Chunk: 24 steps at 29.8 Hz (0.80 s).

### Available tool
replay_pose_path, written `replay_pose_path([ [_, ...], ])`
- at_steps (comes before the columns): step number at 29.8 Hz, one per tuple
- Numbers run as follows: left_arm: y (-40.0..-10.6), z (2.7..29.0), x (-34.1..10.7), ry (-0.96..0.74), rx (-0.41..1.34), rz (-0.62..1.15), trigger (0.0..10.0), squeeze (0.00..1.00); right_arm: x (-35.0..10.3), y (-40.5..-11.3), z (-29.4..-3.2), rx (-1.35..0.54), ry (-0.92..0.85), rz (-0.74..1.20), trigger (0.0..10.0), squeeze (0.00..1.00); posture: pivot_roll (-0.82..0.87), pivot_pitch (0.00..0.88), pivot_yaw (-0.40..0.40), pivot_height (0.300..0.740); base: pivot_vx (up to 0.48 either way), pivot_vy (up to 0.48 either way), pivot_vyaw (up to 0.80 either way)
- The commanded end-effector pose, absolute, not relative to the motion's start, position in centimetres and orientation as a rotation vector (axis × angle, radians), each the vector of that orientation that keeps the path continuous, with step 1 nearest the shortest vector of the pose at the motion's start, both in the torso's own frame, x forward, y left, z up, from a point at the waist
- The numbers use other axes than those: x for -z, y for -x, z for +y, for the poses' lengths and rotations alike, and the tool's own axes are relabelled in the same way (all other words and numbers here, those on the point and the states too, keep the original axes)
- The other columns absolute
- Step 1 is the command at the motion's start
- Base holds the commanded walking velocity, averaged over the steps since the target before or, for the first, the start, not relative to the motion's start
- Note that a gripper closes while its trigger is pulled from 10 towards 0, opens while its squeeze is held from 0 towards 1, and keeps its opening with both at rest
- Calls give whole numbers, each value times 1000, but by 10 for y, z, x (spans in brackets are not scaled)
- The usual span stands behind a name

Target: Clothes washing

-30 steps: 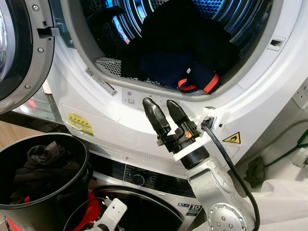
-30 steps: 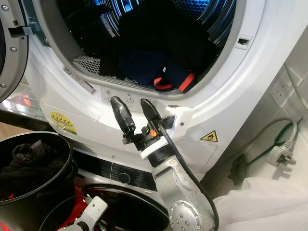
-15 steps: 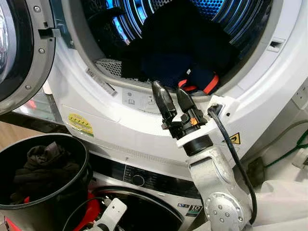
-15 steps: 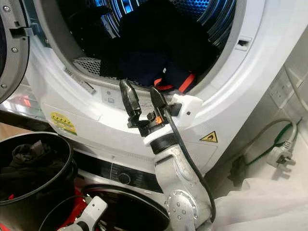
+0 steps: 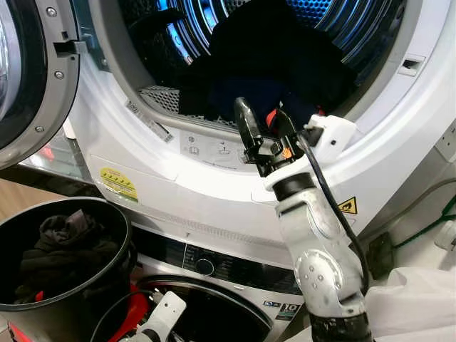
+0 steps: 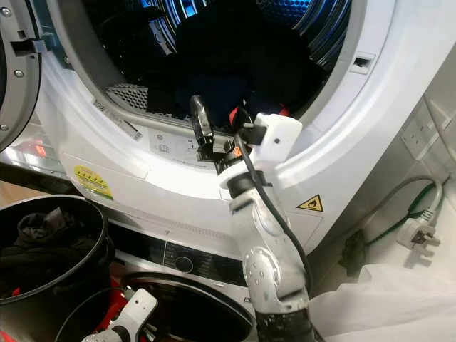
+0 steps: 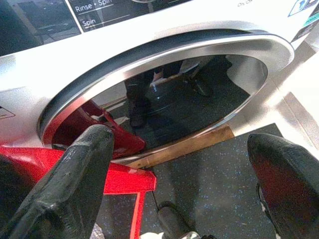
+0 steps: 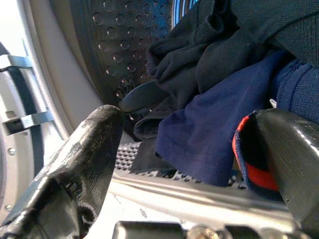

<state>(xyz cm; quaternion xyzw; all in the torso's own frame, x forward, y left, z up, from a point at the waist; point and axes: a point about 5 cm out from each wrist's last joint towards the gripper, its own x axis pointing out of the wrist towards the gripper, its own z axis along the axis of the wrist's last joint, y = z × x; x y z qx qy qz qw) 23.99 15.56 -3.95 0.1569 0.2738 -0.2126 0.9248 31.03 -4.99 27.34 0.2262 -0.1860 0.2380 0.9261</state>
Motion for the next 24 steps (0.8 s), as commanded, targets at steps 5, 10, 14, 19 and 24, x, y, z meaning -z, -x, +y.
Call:
replay_pose_path([
  [5,-242,155,39,-323,437,562,10000,0,-292,-312,-21,-575,-429,-423,10000,0,82,0,-82,740,0,0,0],
  [10,-244,156,37,-330,437,557,10000,0,-308,-313,2,-649,-442,-453,10000,0,86,0,-78,740,0,0,0],
  [14,-247,158,35,-335,432,549,10000,0,-318,-322,20,-666,-392,-454,10000,0,91,0,-73,740,0,0,0],
  [19,-248,160,34,-338,429,546,10000,0,-331,-331,29,-664,-356,-495,10000,0,96,0,-71,740,0,0,0],
  [24,-248,162,33,-344,423,542,10000,0,-342,-355,33,-590,-163,-505,10000,0,103,0,-69,740,0,0,0],
])
